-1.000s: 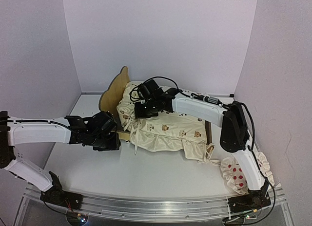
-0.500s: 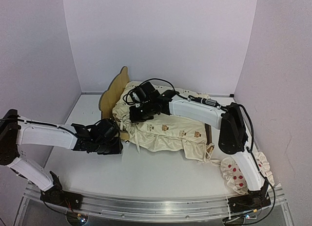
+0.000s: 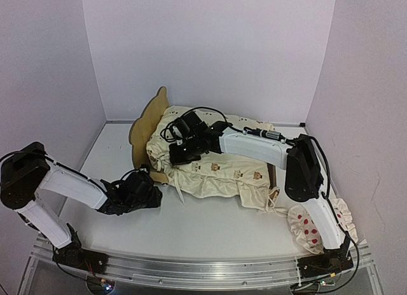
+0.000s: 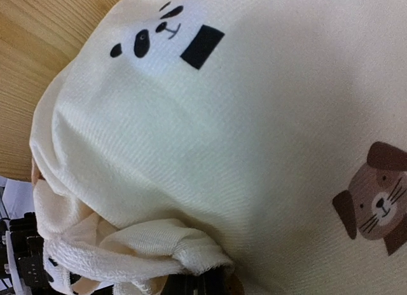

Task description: Set up the pet bed

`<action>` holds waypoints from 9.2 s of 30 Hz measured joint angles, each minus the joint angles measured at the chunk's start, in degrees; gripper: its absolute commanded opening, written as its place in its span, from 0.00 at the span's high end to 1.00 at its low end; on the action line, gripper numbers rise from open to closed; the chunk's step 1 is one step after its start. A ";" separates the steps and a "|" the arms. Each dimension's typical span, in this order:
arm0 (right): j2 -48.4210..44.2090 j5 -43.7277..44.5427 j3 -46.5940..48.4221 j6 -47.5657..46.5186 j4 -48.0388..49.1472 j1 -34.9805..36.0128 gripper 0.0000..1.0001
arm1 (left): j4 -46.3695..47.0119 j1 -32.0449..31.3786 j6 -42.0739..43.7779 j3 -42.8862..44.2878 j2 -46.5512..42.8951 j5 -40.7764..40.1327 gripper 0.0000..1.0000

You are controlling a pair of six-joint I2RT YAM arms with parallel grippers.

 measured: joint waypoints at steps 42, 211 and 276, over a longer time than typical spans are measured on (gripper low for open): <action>-1.67 -4.46 -8.96 2.09 4.99 -0.31 1.00 | 56.89 -4.16 23.59 2.72 34.42 -26.75 1.00; -8.98 37.11 -9.98 -65.68 2.43 12.74 0.92 | 34.70 12.22 20.54 -10.98 -6.25 14.15 0.70; -3.56 42.96 -25.47 -61.42 17.05 8.08 0.67 | -0.81 12.22 8.01 -5.23 -8.29 11.36 1.00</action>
